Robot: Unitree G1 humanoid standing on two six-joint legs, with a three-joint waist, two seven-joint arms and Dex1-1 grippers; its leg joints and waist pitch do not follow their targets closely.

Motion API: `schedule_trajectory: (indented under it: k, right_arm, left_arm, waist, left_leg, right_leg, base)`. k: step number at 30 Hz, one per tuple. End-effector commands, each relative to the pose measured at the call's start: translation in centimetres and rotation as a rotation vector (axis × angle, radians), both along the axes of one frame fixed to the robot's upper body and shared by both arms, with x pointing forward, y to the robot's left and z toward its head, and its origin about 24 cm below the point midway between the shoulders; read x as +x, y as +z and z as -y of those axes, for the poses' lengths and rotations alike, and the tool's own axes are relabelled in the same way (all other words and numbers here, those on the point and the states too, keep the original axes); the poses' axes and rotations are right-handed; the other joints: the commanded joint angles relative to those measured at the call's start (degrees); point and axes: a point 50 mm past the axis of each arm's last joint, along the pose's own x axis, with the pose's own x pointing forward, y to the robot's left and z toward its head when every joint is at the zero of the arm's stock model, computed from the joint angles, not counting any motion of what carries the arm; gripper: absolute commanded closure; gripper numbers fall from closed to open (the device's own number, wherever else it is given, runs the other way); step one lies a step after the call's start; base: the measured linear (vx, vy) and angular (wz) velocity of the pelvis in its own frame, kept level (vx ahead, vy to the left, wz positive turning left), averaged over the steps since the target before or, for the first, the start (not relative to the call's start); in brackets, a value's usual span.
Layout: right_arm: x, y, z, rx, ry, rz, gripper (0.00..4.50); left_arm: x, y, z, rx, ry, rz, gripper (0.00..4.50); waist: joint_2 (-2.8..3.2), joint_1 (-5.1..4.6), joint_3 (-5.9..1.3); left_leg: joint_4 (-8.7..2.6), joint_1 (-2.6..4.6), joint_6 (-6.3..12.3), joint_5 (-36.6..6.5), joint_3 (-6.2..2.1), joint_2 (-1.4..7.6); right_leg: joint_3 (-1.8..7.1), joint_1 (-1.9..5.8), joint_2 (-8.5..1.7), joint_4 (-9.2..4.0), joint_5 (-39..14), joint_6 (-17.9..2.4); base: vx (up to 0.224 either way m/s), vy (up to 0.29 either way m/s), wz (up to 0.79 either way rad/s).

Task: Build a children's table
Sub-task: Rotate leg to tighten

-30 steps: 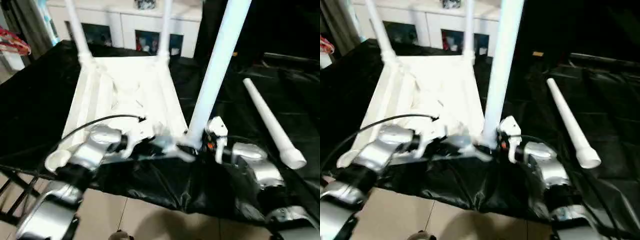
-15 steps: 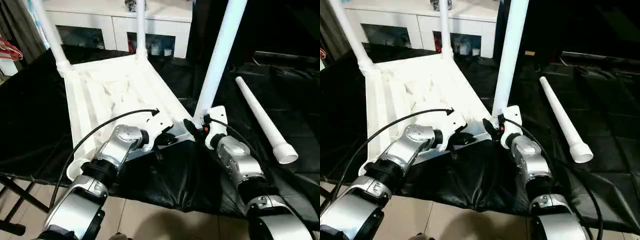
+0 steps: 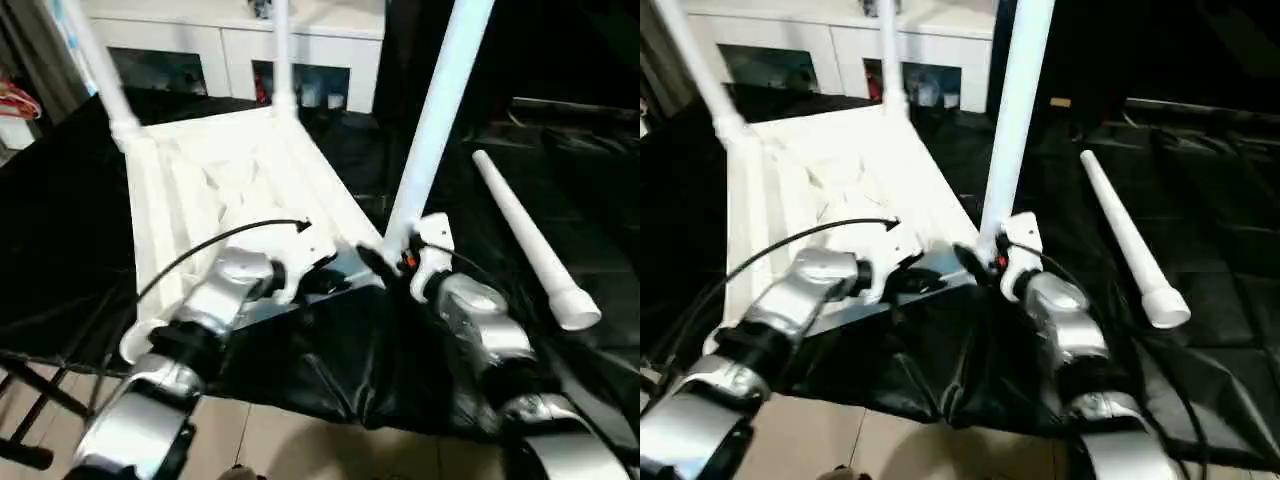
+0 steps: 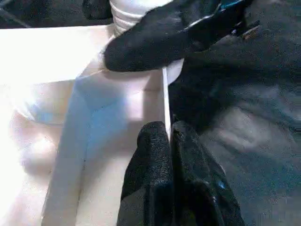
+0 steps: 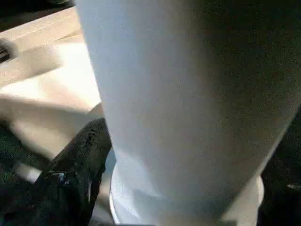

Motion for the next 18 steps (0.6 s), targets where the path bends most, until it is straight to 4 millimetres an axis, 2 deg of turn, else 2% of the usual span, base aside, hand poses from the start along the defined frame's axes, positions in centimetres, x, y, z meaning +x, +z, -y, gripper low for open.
schedule_trajectory:
  k: [1,4,5,9,11,18]
  right_arm:
    - [-1.4,-0.3,-1.1,-0.001,0.201,-0.025,0.7]
    - [-2.6,0.2,0.2,-0.001,0.36,-0.025,0.7]
    - [-2.8,0.3,0.3,-0.003,0.383,-0.027,0.7]
    - [-3.2,0.3,0.7,-0.019,0.439,-0.033,0.7]
    - [-3.8,0.2,1.1,-0.069,0.521,-0.038,0.95]
    - [-4.7,0.4,1.3,-0.091,0.622,-0.055,1.41]
  left_arm:
    - [-0.8,1.5,2.1,-0.078,-0.18,0.032,4.5]
    - [-1.1,1.4,1.1,-0.054,-0.237,0.002,4.5]
    - [-1.2,1.4,0.9,-0.05,-0.246,-0.003,4.5]
    - [-1.3,1.4,0.6,-0.041,-0.267,-0.016,4.5]
    - [-1.6,1.2,-0.2,-0.007,-0.319,-0.051,4.5]
    - [-1.9,1.0,-1.3,0.026,-0.357,-0.094,4.5]
  waist:
    - [0.32,0.14,-3.87]
    - [0.59,0.7,-3.94]
    - [0.48,0.92,-4.0]
    - [0.47,1.16,-3.89]
    - [0.49,1.15,-3.92]
    - [0.4,1.34,-3.94]
  left_leg:
    - [-3.75,0.72,2.44,-15.0,0.17,1.24]
    - [-3.68,0.68,3.09,-14.5,0.21,1.42]
    - [-3.59,0.67,3.35,-13.9,0.24,1.46]
    - [-3.66,0.56,2.81,-14.3,0.21,1.36]
    - [-3.7,0.61,2.6,-14.4,0.17,1.39]
    - [-3.66,0.62,3.02,-13.8,0.17,1.44]
  right_leg:
    - [2.15,3.15,-2.91,-4.05,-8.5,-14.1]
    - [2.05,3.22,-2.86,-3.8,-6.8,-14.7]
    - [2.04,3.21,-2.86,-3.72,-5.8,-15.0]
    - [1.97,3.26,-3.09,-3.85,-7.9,-15.0]
    - [1.98,3.23,-3.09,-3.89,-8.4,-14.7]
    - [1.92,3.19,-3.08,-3.76,-7.9,-15.1]
  base:
    - [0.0,0.0,0.0]
    - [0.0,0.0,0.0]
    - [0.0,0.0,0.0]
    - [0.0,0.0,0.0]
    - [0.0,0.0,0.0]
    - [0.0,0.0,0.0]
